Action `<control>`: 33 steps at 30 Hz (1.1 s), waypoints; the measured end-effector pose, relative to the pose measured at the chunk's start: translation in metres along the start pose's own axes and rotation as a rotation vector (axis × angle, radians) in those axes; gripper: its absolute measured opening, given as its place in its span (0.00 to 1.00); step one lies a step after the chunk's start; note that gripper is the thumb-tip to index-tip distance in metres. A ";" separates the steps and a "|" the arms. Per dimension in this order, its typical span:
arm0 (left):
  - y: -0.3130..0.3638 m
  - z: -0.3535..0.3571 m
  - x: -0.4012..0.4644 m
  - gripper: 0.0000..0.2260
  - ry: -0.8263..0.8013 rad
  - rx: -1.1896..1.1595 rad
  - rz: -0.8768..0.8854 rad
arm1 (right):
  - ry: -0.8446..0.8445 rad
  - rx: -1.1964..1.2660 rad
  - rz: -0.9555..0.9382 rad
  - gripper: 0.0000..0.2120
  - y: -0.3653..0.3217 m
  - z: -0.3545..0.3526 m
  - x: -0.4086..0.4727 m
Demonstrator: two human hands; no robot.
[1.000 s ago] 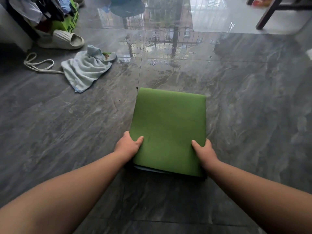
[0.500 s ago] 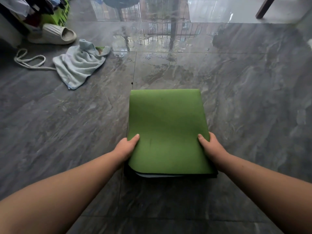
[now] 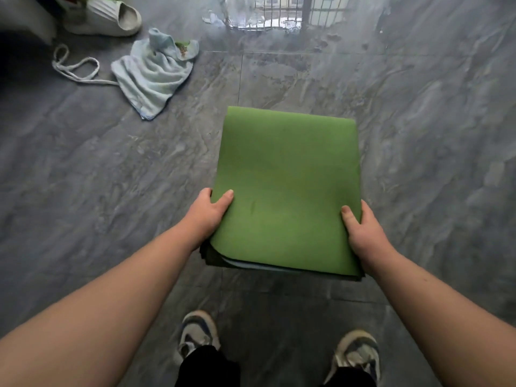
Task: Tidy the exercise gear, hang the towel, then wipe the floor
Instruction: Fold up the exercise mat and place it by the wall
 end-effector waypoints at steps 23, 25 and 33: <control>0.561 -0.158 -0.525 0.22 -0.085 -0.063 0.607 | 0.470 0.047 -0.245 0.24 -0.505 -0.394 -0.487; 0.591 -0.148 -0.552 0.23 -0.139 -0.033 0.700 | 0.552 0.067 -0.265 0.25 -0.512 -0.419 -0.524; 0.639 -0.054 -0.649 0.18 -0.323 0.159 1.002 | 0.963 0.118 -0.087 0.23 -0.453 -0.475 -0.656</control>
Point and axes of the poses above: each hand's wrist, its own x-axis towards the middle knuckle, its own z-axis out of the palm, y = z × x, the point moved 4 cm from there along x, towards the middle knuckle, and after that the axes turned 10 degrees about -x, right-handed, at the moved point
